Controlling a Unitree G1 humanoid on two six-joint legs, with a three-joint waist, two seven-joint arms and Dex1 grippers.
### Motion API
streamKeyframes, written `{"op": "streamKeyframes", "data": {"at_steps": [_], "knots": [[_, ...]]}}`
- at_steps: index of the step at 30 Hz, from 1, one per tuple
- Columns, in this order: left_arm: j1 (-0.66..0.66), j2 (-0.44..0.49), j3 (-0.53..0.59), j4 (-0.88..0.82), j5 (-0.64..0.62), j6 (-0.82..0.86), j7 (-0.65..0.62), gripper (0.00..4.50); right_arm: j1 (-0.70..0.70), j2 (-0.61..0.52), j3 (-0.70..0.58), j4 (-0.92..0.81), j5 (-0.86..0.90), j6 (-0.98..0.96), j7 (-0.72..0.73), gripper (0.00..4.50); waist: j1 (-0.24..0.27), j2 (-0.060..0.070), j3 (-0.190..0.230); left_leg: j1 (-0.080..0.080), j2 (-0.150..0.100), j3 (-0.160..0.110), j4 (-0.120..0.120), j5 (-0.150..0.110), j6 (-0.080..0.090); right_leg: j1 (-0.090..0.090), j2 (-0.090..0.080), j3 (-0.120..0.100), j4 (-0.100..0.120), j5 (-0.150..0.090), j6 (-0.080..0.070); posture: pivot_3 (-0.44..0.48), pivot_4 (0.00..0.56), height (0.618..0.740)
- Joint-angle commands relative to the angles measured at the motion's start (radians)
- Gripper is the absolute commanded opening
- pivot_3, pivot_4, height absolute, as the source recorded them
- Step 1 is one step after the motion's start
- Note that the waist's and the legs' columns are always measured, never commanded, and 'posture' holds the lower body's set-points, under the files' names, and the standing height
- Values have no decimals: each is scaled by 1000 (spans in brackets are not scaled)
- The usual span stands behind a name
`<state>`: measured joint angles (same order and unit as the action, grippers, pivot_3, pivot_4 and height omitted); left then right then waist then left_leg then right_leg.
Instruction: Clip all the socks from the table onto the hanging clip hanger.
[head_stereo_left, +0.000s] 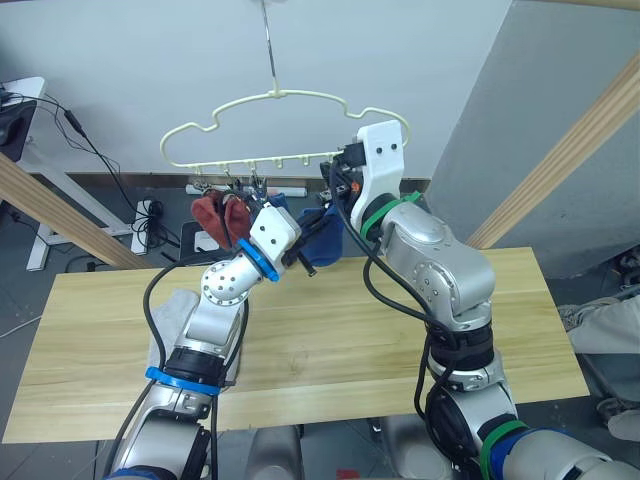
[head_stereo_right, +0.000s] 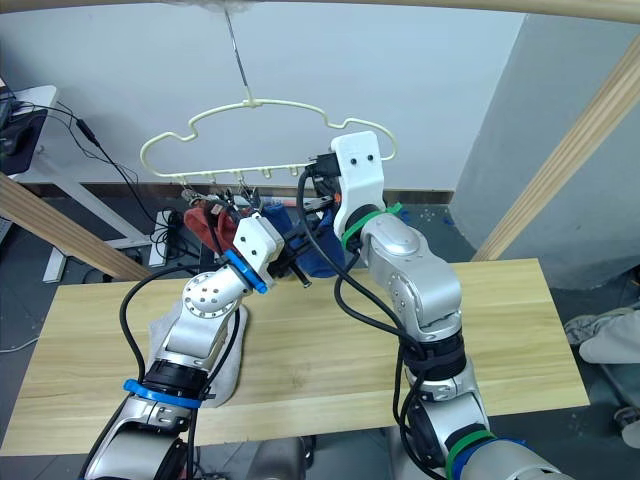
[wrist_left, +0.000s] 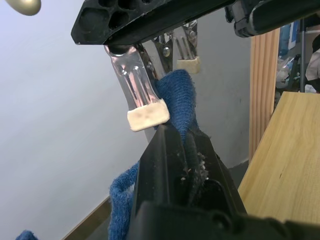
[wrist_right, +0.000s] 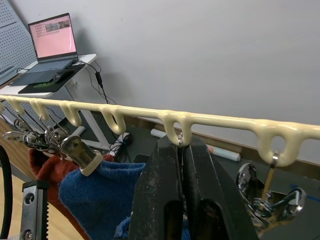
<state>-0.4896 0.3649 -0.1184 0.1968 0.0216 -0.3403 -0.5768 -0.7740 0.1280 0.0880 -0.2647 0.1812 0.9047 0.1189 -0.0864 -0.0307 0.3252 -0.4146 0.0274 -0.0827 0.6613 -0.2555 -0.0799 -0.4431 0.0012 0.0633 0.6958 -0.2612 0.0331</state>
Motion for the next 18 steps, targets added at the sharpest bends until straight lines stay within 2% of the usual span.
{"op": "streamKeyframes", "data": {"at_steps": [1,4,6,9,12,18], "knots": [[-18,-10,17,-25,-19,-14,14,247,-11,19,-12,-47,26,6,-14,1491,0,0,0,0,0,0,0,0,0,0,0,0,0,0,0,-59,309,735],[-16,-14,19,-31,-36,-2,3,1000,-13,19,-14,-49,31,12,-17,2543,1,0,0,0,0,0,0,0,0,0,0,0,0,0,0,-60,312,735],[-10,-14,18,-33,-34,10,3,1678,-11,15,-13,-53,34,13,-16,2580,1,0,0,0,0,0,0,0,0,0,0,0,0,0,0,-60,312,735],[2,-10,17,-40,-35,25,2,2437,-2,2,-9,-69,33,15,-12,2580,1,0,0,0,0,0,0,0,0,0,0,0,0,0,0,-60,312,735],[18,-3,18,-57,-50,45,-15,2437,11,-18,-4,-90,35,17,-5,2580,1,0,0,0,0,0,0,0,0,0,0,0,0,0,0,-60,312,735],[82,45,31,-192,-184,234,-125,2437,87,-143,58,-205,29,13,53,2580,1,0,0,-1,0,0,0,0,0,0,0,0,-2,0,0,-63,313,735]]}}
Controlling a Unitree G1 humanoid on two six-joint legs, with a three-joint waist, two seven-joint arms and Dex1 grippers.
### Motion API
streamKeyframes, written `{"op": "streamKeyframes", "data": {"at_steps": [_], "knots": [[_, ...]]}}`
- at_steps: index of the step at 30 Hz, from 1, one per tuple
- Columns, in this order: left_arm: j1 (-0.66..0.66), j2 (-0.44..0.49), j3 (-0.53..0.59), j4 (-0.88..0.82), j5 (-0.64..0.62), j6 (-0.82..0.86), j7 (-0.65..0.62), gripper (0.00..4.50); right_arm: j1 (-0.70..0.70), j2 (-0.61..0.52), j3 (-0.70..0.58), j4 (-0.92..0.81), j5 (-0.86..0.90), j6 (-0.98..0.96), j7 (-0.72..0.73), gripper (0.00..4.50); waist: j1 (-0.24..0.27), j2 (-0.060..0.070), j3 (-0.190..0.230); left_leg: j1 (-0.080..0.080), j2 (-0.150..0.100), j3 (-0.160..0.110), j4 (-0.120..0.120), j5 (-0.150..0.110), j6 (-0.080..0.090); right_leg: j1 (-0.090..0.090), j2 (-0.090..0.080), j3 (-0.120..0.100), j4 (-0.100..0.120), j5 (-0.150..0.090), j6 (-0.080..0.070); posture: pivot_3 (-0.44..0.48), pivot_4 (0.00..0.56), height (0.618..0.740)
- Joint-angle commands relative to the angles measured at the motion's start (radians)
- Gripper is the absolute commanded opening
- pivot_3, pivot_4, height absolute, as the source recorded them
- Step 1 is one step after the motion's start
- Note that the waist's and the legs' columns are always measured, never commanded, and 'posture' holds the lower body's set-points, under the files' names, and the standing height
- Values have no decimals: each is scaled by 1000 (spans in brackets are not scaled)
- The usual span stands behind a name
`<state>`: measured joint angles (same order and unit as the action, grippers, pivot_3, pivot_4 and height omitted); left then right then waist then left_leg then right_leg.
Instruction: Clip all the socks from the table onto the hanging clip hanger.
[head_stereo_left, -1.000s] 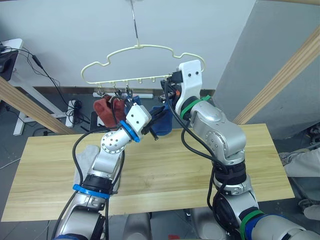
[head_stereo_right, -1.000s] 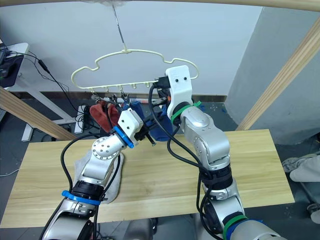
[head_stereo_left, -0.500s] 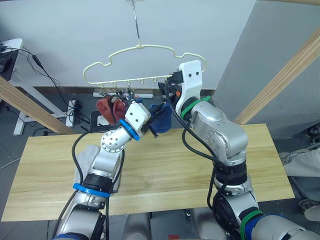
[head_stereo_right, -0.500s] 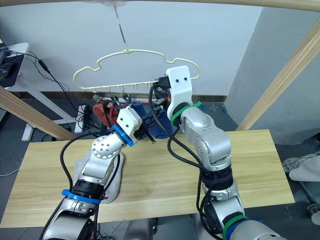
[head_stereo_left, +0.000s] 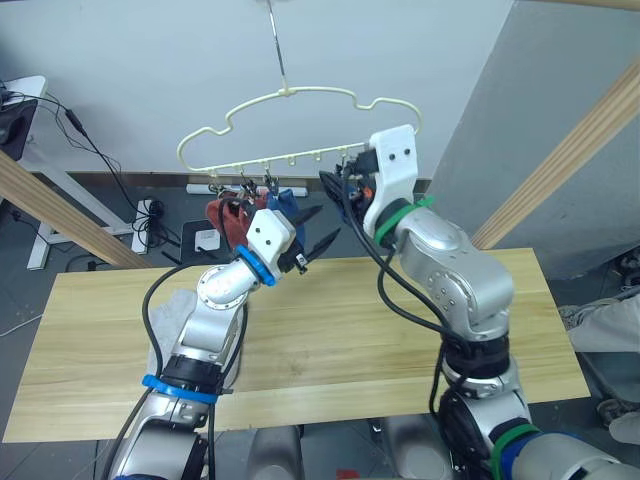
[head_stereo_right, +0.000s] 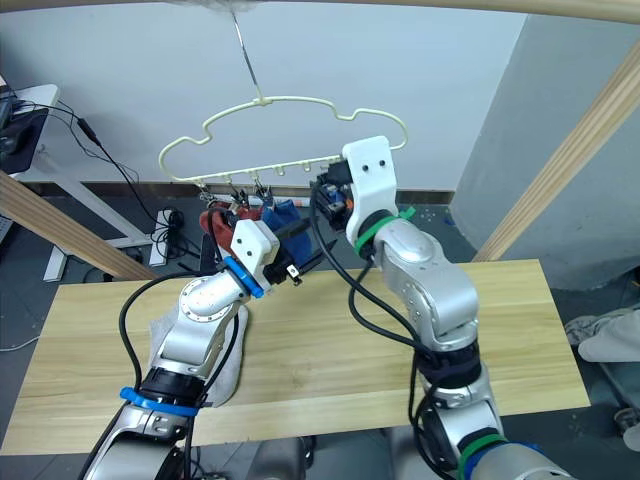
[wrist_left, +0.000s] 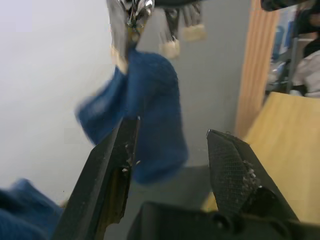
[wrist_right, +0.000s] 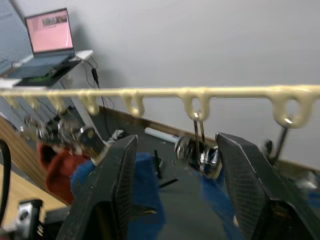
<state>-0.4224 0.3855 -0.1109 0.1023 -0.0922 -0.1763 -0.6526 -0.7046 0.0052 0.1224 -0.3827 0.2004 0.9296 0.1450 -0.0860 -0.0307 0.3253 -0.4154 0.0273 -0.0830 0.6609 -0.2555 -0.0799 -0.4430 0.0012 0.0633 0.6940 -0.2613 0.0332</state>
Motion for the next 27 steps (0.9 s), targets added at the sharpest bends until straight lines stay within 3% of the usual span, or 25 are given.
{"op": "streamKeyframes", "data": {"at_steps": [1,12,13,15,27], "knots": [[24,43,28,-126,-96,104,-73,2437,31,-40,31,-106,10,-20,38,2580,0,0,0,0,0,0,0,0,0,0,0,0,0,0,0,-69,315,735],[8,219,142,-337,-390,509,-223,2437,107,-91,4,-180,4,-48,14,2580,0,0,0,0,1,0,0,0,0,0,2,0,-1,0,1,-57,317,735],[0,227,145,-344,-400,527,-226,2437,106,-86,2,-175,2,-47,5,2580,1,0,0,0,1,-1,0,0,0,0,2,0,-1,0,1,-55,317,735],[-19,234,151,-354,-415,556,-223,2455,102,-78,1,-163,3,-42,-6,2035,2,0,0,0,1,0,0,0,0,0,2,0,-2,0,1,-51,317,735],[-60,243,167,-392,-443,638,-214,2455,98,-70,-19,-136,-20,-4,-71,2035,3,0,0,-1,1,0,-2,0,0,0,2,0,-6,0,0,-46,314,735]]}}
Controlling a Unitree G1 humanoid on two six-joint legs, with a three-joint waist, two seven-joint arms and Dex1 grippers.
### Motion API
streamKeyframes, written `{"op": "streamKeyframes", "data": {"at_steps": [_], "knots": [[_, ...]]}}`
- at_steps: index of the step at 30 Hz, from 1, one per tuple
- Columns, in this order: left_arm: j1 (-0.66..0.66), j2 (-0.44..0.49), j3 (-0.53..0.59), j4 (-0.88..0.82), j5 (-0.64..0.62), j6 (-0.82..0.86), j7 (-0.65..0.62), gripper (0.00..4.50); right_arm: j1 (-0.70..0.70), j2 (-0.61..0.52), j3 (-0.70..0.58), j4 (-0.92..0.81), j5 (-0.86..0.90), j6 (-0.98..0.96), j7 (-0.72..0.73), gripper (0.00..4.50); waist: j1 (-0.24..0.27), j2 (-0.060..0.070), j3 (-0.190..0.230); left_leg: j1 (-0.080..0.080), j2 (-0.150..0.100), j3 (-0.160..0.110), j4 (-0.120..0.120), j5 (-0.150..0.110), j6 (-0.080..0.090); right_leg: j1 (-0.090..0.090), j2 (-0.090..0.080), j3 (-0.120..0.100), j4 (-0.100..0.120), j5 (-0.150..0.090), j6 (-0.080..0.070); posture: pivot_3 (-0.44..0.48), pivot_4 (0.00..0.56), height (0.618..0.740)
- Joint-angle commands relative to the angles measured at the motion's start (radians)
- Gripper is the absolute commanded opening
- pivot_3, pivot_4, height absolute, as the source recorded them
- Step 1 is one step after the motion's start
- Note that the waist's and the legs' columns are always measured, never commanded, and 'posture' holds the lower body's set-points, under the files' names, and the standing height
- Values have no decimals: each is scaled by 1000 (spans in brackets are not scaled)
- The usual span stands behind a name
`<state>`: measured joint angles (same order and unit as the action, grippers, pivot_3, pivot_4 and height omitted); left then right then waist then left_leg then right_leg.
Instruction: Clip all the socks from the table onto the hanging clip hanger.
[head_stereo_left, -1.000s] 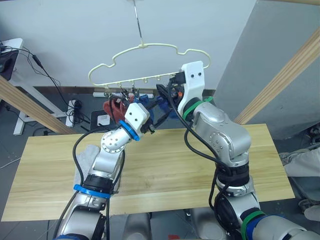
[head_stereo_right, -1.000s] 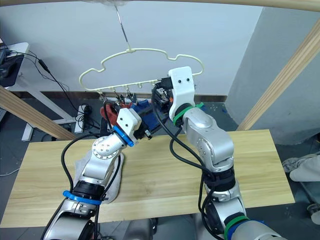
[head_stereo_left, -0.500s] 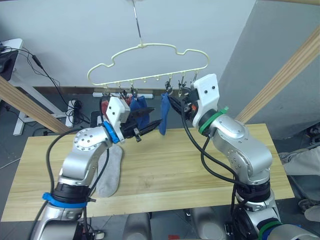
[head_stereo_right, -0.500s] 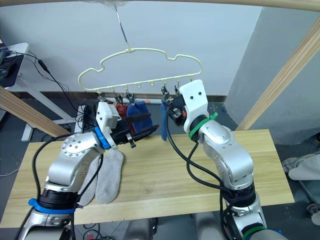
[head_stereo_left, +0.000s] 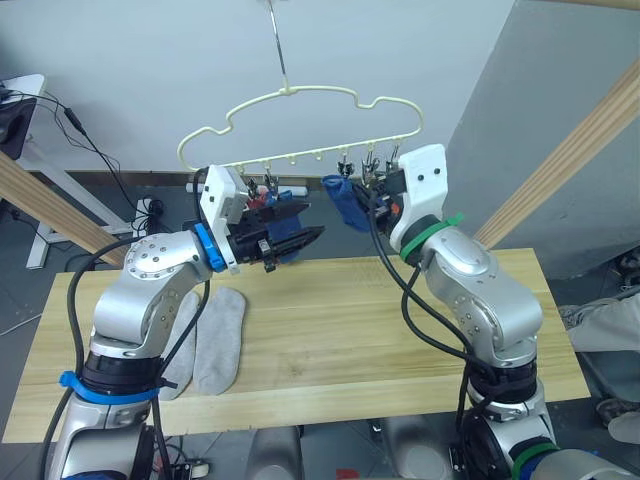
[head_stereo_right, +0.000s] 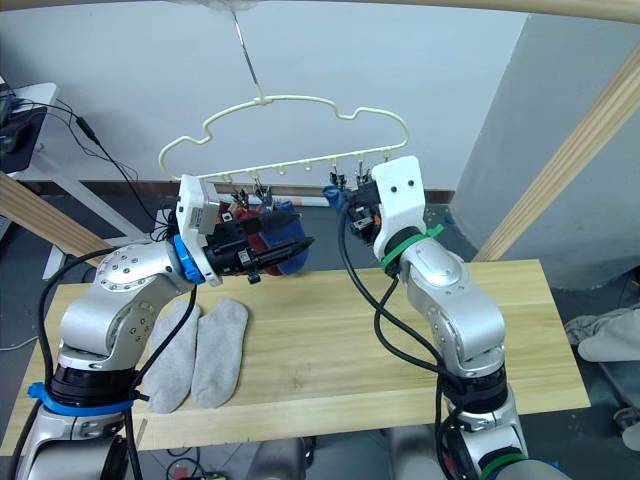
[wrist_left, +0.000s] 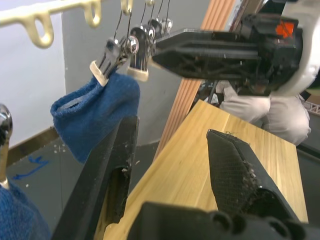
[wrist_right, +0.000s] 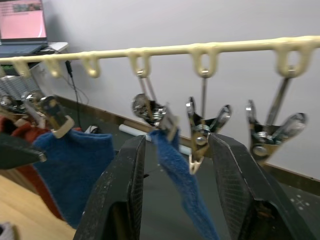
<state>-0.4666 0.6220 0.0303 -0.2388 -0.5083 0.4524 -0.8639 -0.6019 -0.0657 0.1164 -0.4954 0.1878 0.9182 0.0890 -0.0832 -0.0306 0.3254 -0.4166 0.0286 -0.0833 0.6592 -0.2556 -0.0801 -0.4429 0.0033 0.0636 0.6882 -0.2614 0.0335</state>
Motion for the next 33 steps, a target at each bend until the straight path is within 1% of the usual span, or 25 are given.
{"op": "streamKeyframes", "data": {"at_steps": [1,10,21,33], "knots": [[-21,5,28,-52,-34,17,-1,2455,-4,0,-14,-21,-11,9,-17,2035,0,0,0,0,0,0,0,0,0,0,0,0,0,0,0,-46,314,735],[-54,9,34,-49,-45,39,-1,2455,-44,6,-9,67,-34,-46,-13,2035,0,0,0,0,0,0,0,0,0,0,0,0,0,0,0,-46,312,735],[-77,-1,34,-28,-40,23,-1,2455,-104,-4,37,228,-89,-208,27,2035,0,0,0,0,0,1,0,0,0,0,0,0,0,0,0,-38,303,735],[-103,-9,58,-23,-77,49,7,2455,-130,13,49,250,-93,-242,68,2035,1,0,0,0,0,0,0,0,0,0,0,0,0,0,0,-36,295,735]]}}
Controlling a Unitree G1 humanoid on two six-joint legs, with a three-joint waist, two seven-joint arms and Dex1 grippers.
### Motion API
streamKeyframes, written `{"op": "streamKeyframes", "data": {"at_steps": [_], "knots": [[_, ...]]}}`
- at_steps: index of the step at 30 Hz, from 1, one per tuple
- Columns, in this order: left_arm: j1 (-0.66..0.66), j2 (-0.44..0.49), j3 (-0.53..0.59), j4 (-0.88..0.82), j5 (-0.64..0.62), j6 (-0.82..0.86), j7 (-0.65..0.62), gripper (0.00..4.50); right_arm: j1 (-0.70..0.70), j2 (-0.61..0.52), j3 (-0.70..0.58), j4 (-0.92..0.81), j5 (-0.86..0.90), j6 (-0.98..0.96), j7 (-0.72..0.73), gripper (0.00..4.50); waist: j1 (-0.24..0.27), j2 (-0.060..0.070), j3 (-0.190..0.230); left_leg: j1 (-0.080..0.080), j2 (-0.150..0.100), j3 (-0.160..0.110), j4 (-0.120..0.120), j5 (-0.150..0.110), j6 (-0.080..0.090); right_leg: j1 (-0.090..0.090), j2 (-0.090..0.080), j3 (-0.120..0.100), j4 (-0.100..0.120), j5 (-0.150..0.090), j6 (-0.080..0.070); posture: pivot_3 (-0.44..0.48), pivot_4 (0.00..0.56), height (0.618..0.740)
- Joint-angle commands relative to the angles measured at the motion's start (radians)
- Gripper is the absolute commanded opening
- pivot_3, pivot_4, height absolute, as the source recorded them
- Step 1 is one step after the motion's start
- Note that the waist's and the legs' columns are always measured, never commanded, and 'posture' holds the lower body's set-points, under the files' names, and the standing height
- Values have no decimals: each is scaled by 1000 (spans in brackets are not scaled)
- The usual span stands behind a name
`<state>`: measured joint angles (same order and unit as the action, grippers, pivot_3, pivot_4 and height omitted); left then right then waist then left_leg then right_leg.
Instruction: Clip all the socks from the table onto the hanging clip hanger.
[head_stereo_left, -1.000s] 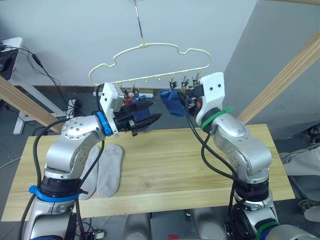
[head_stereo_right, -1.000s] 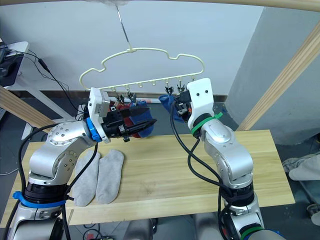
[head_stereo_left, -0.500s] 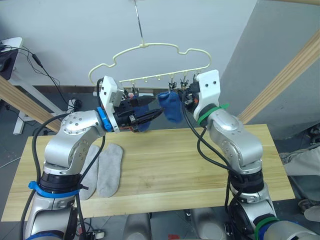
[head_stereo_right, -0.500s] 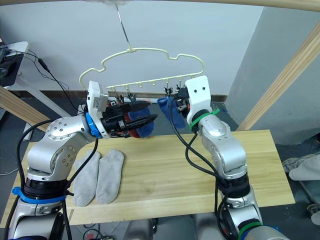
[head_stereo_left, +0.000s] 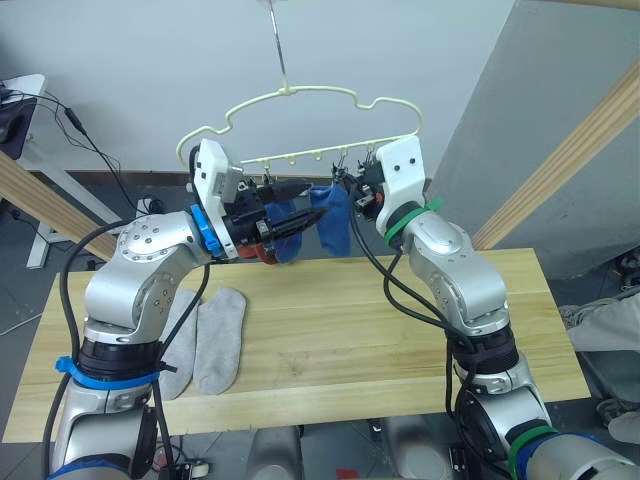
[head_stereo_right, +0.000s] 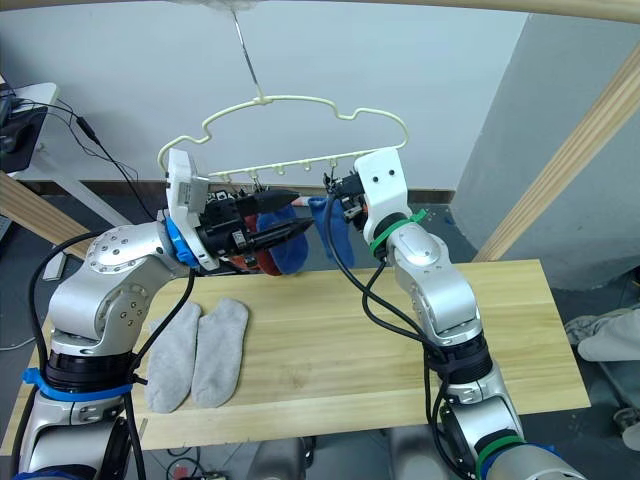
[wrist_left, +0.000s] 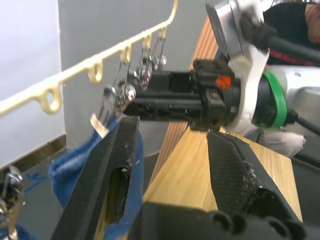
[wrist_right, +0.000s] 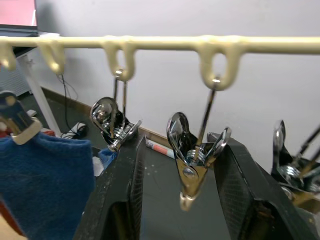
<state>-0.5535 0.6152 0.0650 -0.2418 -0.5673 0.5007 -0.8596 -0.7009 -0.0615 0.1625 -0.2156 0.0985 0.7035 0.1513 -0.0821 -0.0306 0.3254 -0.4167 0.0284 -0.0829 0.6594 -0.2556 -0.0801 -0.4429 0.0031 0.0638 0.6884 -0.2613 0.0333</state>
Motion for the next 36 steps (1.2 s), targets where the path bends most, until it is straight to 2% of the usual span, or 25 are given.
{"op": "streamKeyframes", "data": {"at_steps": [1,16,22,23,29,32,36], "knots": [[-18,-3,22,-20,-19,1,4,2455,-33,11,2,-28,-4,-28,7,2035,0,0,0,0,0,0,0,0,0,0,0,0,0,0,0,-35,295,735],[-27,-17,20,-24,-27,14,11,2455,-45,34,-17,-19,-1,-34,-2,2035,0,0,0,0,0,0,0,0,0,0,0,0,0,0,0,-35,298,735],[-17,-23,7,-26,6,-7,31,2455,-47,44,-39,-24,8,-27,-8,231,0,0,0,0,0,0,0,0,0,0,0,0,1,0,0,-38,300,735],[-11,-24,5,-28,16,-12,38,2455,-46,44,-42,-27,9,-25,-7,85,0,0,0,0,0,0,0,0,0,0,0,0,1,0,0,-38,300,735],[85,-9,-20,-65,103,-49,71,2455,-46,41,-58,-35,18,-13,-2,85,-1,0,0,0,0,0,0,0,0,0,-1,0,1,0,0,-41,303,735],[196,17,-26,-69,167,-88,76,3019,-52,40,-64,-33,17,-10,0,85,-3,0,0,0,0,1,0,0,0,0,-1,1,1,0,0,-44,306,735],[347,32,-13,-20,278,-203,110,4263,-55,38,-71,-34,16,-4,3,85,-1,0,0,0,0,0,-1,0,0,-1,-1,1,1,0,0,-43,310,735]]}}
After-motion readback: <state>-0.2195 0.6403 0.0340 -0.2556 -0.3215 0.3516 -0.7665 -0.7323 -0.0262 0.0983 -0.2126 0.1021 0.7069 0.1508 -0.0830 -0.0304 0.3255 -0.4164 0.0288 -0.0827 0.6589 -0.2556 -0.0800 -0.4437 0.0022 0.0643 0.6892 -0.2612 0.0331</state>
